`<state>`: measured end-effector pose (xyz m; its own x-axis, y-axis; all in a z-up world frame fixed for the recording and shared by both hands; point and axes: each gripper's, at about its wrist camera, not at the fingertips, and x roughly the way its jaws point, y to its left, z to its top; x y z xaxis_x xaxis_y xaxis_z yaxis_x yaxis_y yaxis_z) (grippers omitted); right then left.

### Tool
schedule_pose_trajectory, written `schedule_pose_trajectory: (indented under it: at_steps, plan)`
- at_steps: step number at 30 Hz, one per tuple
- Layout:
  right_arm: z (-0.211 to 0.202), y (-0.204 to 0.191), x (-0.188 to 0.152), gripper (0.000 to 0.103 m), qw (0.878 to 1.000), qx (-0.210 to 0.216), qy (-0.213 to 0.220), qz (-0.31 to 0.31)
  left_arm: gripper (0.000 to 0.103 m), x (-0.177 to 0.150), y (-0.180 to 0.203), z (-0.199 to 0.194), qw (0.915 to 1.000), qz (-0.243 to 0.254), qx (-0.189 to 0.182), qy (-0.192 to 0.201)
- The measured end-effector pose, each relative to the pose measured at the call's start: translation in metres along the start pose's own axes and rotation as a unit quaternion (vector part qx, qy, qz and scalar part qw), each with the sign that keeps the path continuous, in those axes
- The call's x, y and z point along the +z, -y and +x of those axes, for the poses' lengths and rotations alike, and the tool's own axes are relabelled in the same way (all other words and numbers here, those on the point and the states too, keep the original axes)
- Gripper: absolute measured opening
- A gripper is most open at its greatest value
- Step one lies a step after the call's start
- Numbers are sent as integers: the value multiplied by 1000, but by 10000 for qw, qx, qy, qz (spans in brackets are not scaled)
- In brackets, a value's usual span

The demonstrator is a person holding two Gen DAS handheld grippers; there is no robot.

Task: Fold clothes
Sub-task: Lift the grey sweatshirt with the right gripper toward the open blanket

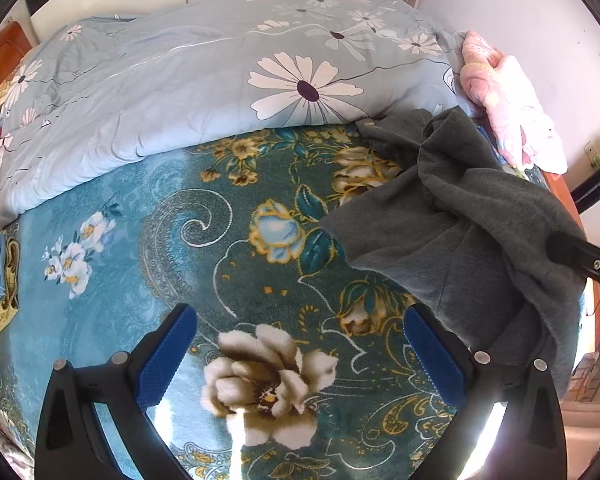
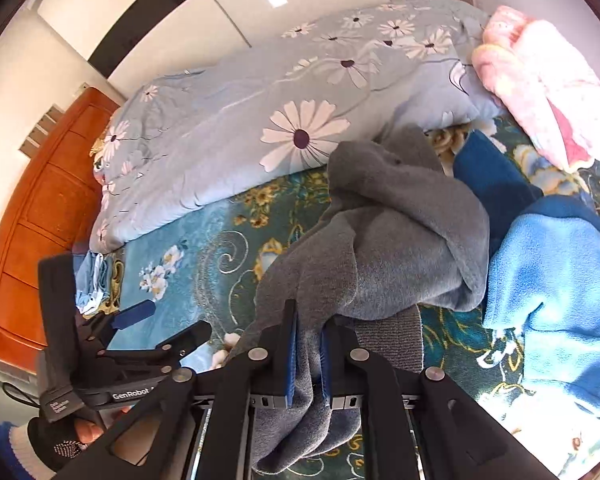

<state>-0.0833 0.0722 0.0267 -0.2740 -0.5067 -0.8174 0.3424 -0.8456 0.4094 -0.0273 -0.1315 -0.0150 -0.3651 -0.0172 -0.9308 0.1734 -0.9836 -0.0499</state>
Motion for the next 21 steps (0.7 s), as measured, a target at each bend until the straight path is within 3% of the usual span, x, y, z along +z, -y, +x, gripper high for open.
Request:
schedule_pose_trajectory:
  at_steps: [8, 15, 21]
  plan:
    - [-56, -63, -2, 9, 9952, 615, 454, -618, 103, -48, -35, -48, 9986, -455, 147, 209]
    - [-50, -119, -18, 9, 9926, 887, 335, -760, 103, -82, -87, -72, 9975, -619, 207, 275]
    - [-37, -198, -17, 9, 9881, 1063, 481, -998, 103, -93, -156, -83, 9971, -680, 175, 283]
